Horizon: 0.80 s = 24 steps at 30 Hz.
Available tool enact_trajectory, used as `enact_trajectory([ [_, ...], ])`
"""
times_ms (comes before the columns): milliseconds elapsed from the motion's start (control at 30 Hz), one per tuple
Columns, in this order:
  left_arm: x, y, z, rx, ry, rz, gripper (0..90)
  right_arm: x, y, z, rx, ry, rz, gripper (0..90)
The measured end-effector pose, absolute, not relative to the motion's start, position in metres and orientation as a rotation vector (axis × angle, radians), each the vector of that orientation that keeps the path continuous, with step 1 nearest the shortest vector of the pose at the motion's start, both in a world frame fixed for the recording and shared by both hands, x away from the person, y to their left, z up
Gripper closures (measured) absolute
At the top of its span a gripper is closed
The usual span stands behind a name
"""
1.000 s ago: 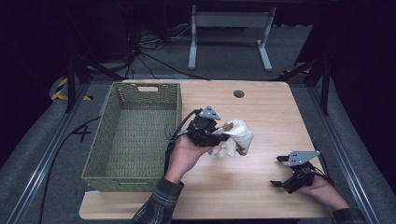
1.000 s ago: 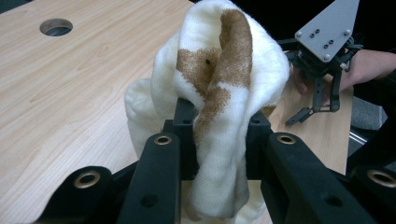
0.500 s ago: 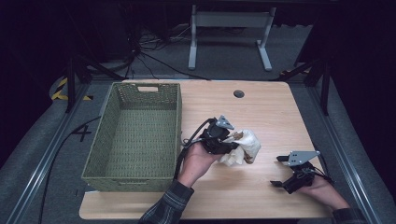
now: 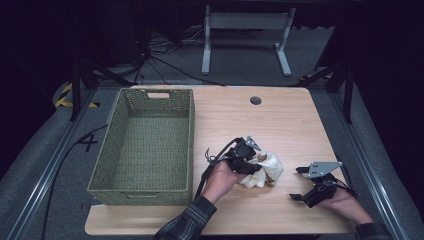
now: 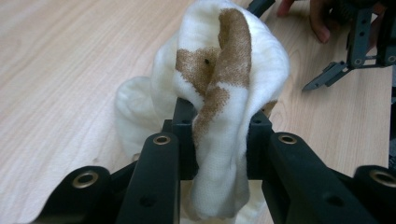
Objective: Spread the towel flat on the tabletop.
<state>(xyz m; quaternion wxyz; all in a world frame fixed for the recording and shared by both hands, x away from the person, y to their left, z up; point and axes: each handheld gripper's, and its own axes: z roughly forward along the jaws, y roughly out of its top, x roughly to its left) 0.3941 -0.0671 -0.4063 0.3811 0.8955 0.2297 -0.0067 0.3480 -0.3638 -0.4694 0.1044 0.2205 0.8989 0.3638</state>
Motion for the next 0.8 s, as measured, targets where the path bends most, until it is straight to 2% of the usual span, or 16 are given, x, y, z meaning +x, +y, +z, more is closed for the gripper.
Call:
enact_trajectory([
  [133, 0.395, -0.073, -0.414, 2.294, 0.579, -0.020, 72.1, 0.348, -0.364, -0.469, 0.655, 2.648, 1.073, 0.2],
  [267, 0.396, -0.074, -0.416, 2.302, 0.576, -0.026, 62.1, 0.348, -0.363, -0.468, 0.681, 2.647, 1.071, 2.0],
  [367, 0.395, -0.071, -0.414, 2.294, 0.576, -0.004, 53.3, 0.348, -0.364, -0.462, 0.710, 2.681, 1.100, 16.0],
  [433, 0.393, -0.067, -0.410, 2.277, 0.584, 0.019, 49.0, 0.346, -0.364, -0.458, 0.716, 2.677, 1.129, 17.7],
  [567, 0.390, -0.058, -0.400, 2.250, 0.593, 0.036, 48.2, 0.343, -0.364, -0.451, 0.704, 2.654, 1.181, 25.4],
  [633, 0.388, -0.054, -0.400, 2.254, 0.594, 0.038, 49.4, 0.340, -0.361, -0.446, 0.673, 2.650, 1.213, 32.5],
  [800, 0.378, -0.044, -0.406, 2.272, 0.616, 0.038, 50.8, 0.332, -0.349, -0.440, 0.592, 2.649, 1.232, 43.5],
])
